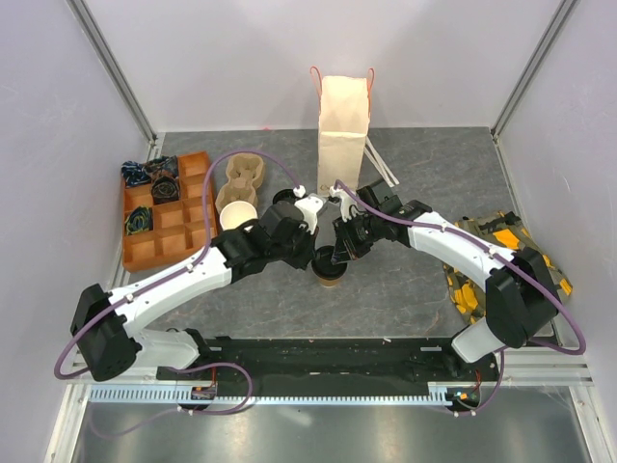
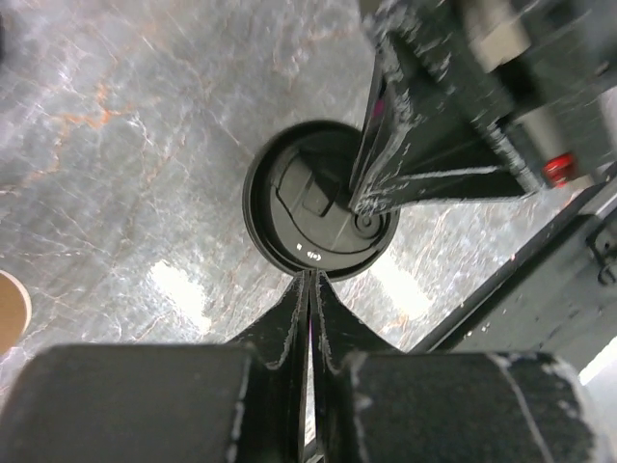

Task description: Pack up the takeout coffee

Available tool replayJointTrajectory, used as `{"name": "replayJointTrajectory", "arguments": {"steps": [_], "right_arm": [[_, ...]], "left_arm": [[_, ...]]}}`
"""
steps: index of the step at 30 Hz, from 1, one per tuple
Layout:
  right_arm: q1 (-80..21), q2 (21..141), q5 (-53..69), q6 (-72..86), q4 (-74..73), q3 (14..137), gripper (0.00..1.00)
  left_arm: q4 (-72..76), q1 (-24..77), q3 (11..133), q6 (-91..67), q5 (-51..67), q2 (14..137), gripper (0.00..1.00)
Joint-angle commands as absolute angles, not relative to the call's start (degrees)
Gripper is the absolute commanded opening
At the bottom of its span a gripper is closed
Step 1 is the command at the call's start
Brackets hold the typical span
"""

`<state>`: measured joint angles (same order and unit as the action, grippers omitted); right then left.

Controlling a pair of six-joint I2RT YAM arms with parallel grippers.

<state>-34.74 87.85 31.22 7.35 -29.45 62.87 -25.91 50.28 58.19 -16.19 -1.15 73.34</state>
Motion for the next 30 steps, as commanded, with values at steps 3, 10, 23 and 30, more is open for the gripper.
{"name": "replayJointTrajectory", "arguments": {"steps": [3, 10, 23, 30], "right_arm": [[-34.8, 89.6, 29.8, 7.7, -29.8, 61.1, 0.2], [-34.5, 89.7, 29.8, 7.9, -29.3, 60.4, 0.2], [-34.3, 90.1, 29.6, 7.6, -28.8, 59.2, 0.17], [-34.0, 89.2, 30.4, 8.1, -28.5, 59.1, 0.18]], "left_arm": [[-26.1, 51.8, 60.6, -19.9, -4.3, 73.2, 0.06], [-22.6, 50.7, 57.6, -21.4, -0.3, 81.5, 0.04], [-26.1, 45.3, 59.5, -23.8, 8.0, 80.6, 0.02], [-27.3, 46.2, 64.2, -23.4, 3.3, 76.6, 0.05]]}}
